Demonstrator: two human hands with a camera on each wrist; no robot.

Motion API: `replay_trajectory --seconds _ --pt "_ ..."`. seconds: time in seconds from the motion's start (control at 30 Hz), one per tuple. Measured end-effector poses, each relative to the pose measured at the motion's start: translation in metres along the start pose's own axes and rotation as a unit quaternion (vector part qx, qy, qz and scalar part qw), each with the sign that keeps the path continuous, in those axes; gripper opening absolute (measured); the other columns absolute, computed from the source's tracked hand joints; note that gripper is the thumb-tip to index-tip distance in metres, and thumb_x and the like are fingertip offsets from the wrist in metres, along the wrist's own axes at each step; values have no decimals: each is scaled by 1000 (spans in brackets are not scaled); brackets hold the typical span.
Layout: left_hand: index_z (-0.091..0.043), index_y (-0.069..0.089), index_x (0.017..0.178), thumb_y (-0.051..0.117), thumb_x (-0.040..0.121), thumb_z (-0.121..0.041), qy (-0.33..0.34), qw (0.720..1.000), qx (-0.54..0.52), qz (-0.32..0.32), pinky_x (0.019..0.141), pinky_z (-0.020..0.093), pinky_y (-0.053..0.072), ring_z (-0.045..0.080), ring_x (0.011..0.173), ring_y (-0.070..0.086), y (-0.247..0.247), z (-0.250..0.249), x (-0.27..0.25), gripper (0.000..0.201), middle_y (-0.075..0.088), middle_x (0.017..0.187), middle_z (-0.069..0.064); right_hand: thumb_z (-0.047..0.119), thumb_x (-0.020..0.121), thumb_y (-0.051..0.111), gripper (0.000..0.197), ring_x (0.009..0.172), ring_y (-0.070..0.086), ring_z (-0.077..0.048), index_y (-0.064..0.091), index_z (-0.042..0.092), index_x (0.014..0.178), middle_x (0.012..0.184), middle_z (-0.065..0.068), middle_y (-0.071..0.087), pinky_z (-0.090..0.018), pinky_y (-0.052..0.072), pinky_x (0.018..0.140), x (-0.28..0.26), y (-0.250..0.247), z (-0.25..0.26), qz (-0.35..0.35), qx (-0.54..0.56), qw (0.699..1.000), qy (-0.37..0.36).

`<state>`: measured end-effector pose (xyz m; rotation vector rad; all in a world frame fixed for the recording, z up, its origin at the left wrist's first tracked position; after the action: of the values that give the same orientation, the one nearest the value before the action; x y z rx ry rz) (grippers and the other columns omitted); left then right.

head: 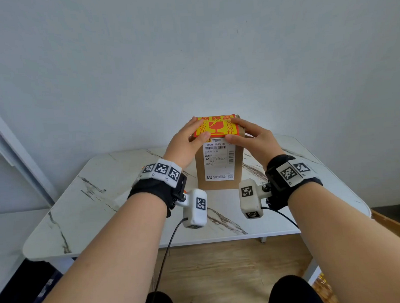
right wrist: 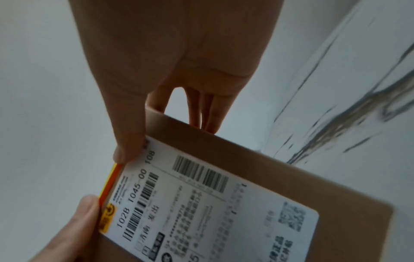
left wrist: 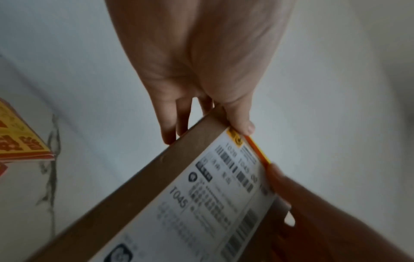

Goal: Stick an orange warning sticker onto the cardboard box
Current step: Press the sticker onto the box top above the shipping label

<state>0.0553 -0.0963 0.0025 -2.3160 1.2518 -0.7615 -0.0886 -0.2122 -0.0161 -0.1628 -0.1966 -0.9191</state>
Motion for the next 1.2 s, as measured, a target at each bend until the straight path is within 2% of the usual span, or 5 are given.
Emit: replay_trajectory --seconds 0.13,0.27,0.43,0.77,1.2 --pt "-33 33 150 53 96 -36 -32 992 -108 53 118 33 27 5 146 22 -2 12 1 58 14 161 -20 13 77 78 52 118 64 -14 65 29 125 121 6 71 -33 45 106 0 -1 -14 20 78 996 44" --pt "-29 24 154 44 102 -19 -75 958 -262 87 103 22 26 3 147 15 6 17 -5 56 5 162 -19 -4 87 60 54 126 58 -16 57 21 134 131 -3 65 -27 43 104 -2 1 -17 58 156 984 57" --pt "-31 28 152 42 102 -15 -90 941 -314 86 119 35 15 5 148 17 7 22 -3 54 9 162 -18 -7 86 56 51 114 63 -22 55 11 134 125 -10 67 -27 47 98 -1 2 -14 38 151 986 54" --pt "-32 40 147 46 99 -38 -54 980 -192 2 115 38 34 10 146 29 -2 17 -3 48 22 161 -15 47 56 85 74 100 68 -18 45 36 118 122 -4 61 -39 58 86 -6 24 -4 -78 -49 995 -28" --pt "-28 46 144 65 86 -45 -36 993 -88 -71 110 34 41 10 136 45 -4 10 -7 63 33 157 -10 6 82 64 39 100 64 -22 61 23 117 110 -3 67 -29 50 83 -7 15 -12 -47 119 992 17"
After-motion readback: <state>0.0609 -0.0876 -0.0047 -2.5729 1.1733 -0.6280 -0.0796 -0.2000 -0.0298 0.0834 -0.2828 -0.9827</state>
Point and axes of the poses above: each hand's wrist, its own x-axis towards the middle knuckle, its own y-axis out of the palm, z = x × y, the point moved 7 cm from there along x, towards the middle knuckle
